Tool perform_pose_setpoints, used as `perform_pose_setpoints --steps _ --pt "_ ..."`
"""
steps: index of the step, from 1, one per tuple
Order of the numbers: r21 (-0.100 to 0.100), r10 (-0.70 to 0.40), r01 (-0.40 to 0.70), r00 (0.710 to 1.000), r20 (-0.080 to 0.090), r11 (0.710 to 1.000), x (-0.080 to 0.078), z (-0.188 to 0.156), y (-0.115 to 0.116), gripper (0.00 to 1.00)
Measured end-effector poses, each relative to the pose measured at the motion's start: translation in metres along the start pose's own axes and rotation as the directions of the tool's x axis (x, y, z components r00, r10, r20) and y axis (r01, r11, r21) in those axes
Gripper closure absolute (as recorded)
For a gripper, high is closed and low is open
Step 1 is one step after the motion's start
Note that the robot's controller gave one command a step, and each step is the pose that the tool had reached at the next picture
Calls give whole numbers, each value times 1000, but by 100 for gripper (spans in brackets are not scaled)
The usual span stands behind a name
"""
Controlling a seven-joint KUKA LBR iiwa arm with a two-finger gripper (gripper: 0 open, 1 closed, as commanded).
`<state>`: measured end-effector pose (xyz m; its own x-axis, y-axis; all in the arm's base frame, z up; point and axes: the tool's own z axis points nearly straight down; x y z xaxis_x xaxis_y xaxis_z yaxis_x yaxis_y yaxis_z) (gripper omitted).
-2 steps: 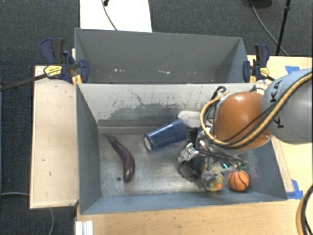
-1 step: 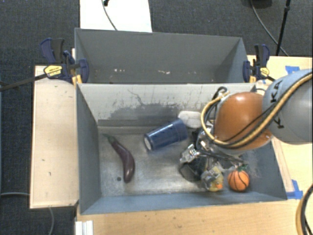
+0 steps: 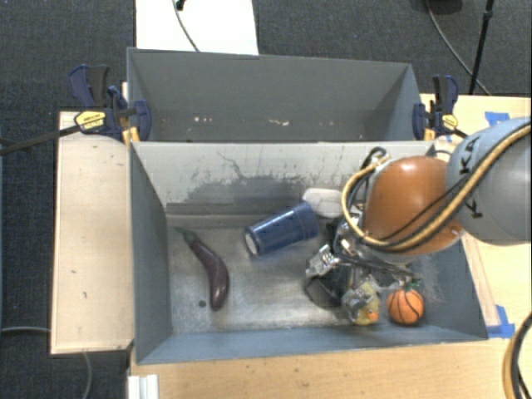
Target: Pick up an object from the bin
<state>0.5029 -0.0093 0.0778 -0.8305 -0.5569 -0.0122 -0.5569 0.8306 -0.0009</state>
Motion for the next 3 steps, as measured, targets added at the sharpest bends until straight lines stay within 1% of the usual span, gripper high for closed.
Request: perform_pose_setpoints --steps 1,2,3 --pt "-3 -25 25 1000 -11 1000 11 -66 -1 100" --pt "-3 -24 24 1000 -11 1000 11 -66 -1 100" --pt "-4 -14 14 1000 -14 1000 6 -138 -6 100"
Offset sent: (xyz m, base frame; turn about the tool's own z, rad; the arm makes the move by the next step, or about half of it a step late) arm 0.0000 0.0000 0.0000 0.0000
